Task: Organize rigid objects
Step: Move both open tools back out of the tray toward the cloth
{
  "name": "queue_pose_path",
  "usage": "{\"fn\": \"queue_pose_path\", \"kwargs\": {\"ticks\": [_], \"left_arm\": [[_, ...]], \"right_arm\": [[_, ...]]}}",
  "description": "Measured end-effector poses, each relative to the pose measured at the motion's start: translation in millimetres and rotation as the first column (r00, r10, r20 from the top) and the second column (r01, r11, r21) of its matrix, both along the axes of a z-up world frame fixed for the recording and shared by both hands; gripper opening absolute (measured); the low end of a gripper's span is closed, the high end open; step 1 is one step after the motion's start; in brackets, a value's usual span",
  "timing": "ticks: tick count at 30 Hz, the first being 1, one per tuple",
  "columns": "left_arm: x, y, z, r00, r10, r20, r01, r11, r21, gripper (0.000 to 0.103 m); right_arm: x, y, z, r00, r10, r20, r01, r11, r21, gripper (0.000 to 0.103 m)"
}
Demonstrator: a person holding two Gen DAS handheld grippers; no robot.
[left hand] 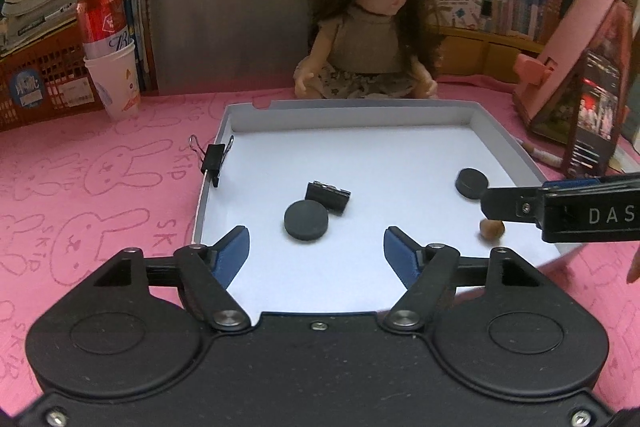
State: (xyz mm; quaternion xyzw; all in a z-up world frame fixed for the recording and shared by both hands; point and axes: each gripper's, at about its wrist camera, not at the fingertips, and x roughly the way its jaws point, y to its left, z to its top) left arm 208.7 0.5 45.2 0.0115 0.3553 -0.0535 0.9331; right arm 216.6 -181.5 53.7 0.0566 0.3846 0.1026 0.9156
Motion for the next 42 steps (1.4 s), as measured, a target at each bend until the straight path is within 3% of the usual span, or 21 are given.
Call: {"fn": "queue_pose_path", "kwargs": {"ticks": [22, 42], "left_arm": [[-59, 0, 10, 0.999, -0.030, 0.016, 0.030, 0.999, -0.029, 0.077], [-108, 9, -3, 1.000, -0.012, 0.008, 0.013, 0.998, -0.067, 0.078]], "right_arm": [[-60, -2, 13, 0.992, 0.047, 0.113, -0.047, 0.999, 0.003, 0.099], [-107, -10, -6, 0.986, 0.037, 0.163, -0.029, 0.998, -0.051, 0.102]]}}
